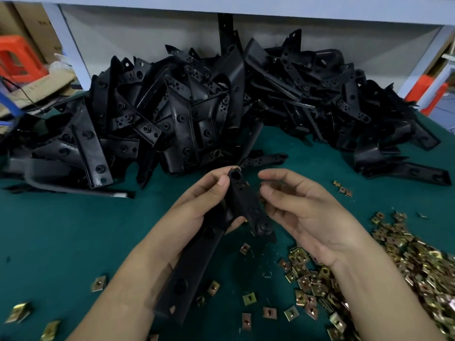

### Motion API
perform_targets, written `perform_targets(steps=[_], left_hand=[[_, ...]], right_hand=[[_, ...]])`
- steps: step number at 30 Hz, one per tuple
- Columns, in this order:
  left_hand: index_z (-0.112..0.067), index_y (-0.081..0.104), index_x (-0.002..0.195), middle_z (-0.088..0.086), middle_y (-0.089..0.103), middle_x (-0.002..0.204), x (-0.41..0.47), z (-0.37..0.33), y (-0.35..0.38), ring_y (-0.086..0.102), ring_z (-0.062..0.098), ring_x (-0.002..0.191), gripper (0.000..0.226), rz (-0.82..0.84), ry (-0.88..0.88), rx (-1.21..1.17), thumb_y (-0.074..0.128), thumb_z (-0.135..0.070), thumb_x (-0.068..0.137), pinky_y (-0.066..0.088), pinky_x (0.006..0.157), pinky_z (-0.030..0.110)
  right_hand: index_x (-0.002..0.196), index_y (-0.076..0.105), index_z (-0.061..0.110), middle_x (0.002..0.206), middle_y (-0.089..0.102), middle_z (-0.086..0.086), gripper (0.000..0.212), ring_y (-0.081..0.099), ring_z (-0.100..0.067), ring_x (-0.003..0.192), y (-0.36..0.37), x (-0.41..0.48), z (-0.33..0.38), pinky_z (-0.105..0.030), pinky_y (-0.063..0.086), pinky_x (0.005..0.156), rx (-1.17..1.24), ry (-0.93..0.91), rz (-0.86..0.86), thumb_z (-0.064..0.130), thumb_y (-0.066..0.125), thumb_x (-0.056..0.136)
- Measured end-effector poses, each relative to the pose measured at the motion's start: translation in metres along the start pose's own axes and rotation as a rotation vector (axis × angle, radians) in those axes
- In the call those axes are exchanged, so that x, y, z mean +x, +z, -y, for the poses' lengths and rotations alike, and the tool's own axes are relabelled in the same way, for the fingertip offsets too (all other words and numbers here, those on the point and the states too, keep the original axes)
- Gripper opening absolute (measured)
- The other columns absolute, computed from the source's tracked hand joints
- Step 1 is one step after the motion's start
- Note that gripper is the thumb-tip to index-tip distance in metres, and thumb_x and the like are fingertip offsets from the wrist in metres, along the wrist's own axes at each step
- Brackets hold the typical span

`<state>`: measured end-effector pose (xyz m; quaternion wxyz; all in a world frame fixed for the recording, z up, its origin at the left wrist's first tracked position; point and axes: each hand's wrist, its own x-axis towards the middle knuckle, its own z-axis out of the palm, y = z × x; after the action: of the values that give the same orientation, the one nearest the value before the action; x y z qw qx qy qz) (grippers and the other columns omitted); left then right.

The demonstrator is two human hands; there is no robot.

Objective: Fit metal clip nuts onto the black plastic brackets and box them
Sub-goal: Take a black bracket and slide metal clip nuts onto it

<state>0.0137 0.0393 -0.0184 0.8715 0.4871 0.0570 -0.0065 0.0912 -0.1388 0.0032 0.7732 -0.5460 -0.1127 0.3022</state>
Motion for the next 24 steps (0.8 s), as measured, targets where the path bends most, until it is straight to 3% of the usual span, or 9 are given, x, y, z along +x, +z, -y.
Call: perform_targets(steps=[3, 8, 12, 15, 20, 24], left_hand=[[-0.027, 0.072, 0.120, 0.002, 0.074, 0.114, -0.0006, 0.0002, 0.0000, 0.072, 0.012, 0.098, 0.030, 0.007, -0.002, 0.000, 0.066, -0.038, 0.092, 0.058, 0.072, 0.025], [-0.022, 0.066, 0.128, 0.008, 0.072, 0.121, -0.0026, -0.0019, -0.0001, 0.072, 0.014, 0.101, 0.037, 0.010, -0.007, 0.011, 0.061, -0.036, 0.094, 0.058, 0.073, 0.025], [-0.020, 0.063, 0.131, 0.011, 0.069, 0.130, -0.0033, -0.0043, -0.0012, 0.071, 0.014, 0.102, 0.037, 0.006, 0.004, 0.010, 0.058, -0.034, 0.097, 0.058, 0.074, 0.025], [-0.021, 0.065, 0.128, 0.007, 0.071, 0.123, -0.0033, -0.0040, -0.0007, 0.070, 0.014, 0.099, 0.035, -0.003, -0.004, 0.011, 0.059, -0.033, 0.096, 0.058, 0.072, 0.025], [-0.018, 0.065, 0.127, 0.006, 0.073, 0.115, -0.0029, -0.0038, 0.0004, 0.072, 0.015, 0.097, 0.033, 0.002, -0.023, 0.006, 0.058, -0.031, 0.097, 0.059, 0.072, 0.025], [-0.017, 0.066, 0.123, 0.007, 0.074, 0.114, -0.0031, -0.0037, 0.0013, 0.073, 0.013, 0.096, 0.033, 0.007, -0.024, 0.010, 0.059, -0.030, 0.094, 0.059, 0.071, 0.025]], right_hand=[[0.086, 0.080, 0.017, 0.087, 0.072, -0.002, 0.026, 0.071, -0.010, 0.082, 0.0015, 0.0007, -0.0032, -0.025, 0.058, 0.083, 0.003, 0.001, -0.002, 0.003, 0.070, 0.066], [0.092, 0.081, 0.015, 0.099, 0.077, -0.008, 0.029, 0.073, -0.012, 0.090, 0.0043, 0.0009, -0.0052, -0.023, 0.059, 0.082, 0.007, -0.019, 0.058, 0.005, 0.069, 0.068], [0.102, 0.079, 0.015, 0.110, 0.076, -0.008, 0.034, 0.069, -0.013, 0.101, 0.0036, 0.0023, -0.0066, -0.030, 0.053, 0.096, -0.050, -0.021, 0.032, 0.009, 0.067, 0.072], [0.112, 0.073, 0.014, 0.112, 0.075, -0.009, 0.040, 0.070, -0.018, 0.104, 0.0045, 0.0030, -0.0080, -0.033, 0.053, 0.097, -0.046, -0.011, 0.008, 0.011, 0.068, 0.073], [0.095, 0.078, 0.016, 0.092, 0.075, -0.007, 0.031, 0.072, -0.015, 0.085, 0.0046, 0.0030, -0.0102, -0.032, 0.057, 0.088, -0.022, -0.002, -0.030, 0.009, 0.073, 0.065], [0.090, 0.080, 0.024, 0.102, 0.077, -0.005, 0.031, 0.072, -0.012, 0.090, 0.0067, 0.0030, -0.0110, -0.040, 0.050, 0.101, -0.055, 0.003, -0.034, 0.007, 0.071, 0.066]])
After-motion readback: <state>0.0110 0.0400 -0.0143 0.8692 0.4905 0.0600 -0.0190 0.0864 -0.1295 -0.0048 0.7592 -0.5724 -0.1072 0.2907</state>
